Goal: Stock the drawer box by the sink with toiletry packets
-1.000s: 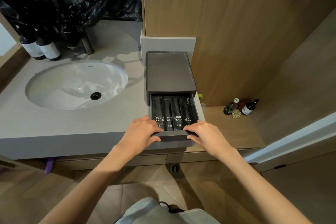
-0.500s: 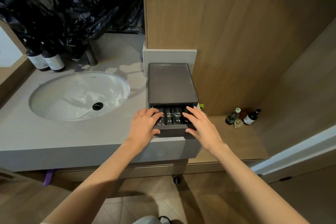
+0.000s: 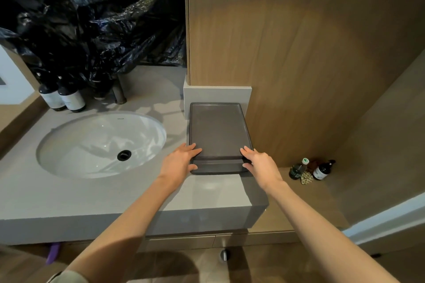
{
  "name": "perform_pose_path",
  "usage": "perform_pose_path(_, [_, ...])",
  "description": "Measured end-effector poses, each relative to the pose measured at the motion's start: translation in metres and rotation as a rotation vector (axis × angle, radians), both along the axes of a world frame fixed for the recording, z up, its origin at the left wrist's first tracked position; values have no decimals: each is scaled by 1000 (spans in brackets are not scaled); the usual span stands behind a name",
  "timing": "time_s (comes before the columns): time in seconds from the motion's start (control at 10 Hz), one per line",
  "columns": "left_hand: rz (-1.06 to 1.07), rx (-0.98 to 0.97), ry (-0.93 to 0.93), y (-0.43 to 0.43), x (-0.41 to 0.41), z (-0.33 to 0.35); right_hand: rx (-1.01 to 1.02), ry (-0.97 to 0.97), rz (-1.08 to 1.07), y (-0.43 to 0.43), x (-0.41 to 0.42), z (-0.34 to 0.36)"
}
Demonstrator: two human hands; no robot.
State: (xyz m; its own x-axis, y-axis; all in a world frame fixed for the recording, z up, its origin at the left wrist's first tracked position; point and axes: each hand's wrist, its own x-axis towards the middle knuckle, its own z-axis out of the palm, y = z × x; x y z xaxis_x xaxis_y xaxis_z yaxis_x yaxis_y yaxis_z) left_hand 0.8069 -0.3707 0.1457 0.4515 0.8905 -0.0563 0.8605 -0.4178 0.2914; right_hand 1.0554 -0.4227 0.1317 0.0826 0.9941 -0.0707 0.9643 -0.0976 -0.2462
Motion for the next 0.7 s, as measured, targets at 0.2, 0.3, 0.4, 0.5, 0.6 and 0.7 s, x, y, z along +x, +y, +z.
perform_pose_path(0.2, [14, 47, -9, 10, 2, -3, 27, -1, -59, 8, 2, -6])
perform_pose_path(0.3, [-3, 80, 3, 12, 2, -4, 27, -5, -44, 10, 3, -6])
perform_pose_path(0.4, [1, 95, 19, 12, 3, -3, 20, -14, -37, 9, 2, -3])
perform_pose_path(0.5, [11, 130, 37, 10, 6, -8, 32, -48, -33, 7, -2, 1])
perform_pose_path(0.6, [12, 117, 13, 8, 11, 2, -30, -115, 11, 0, -8, 17])
perform_pose_path(0.7, [34, 108, -153, -1, 3, 2, -18, -78, 60, -16, -8, 28])
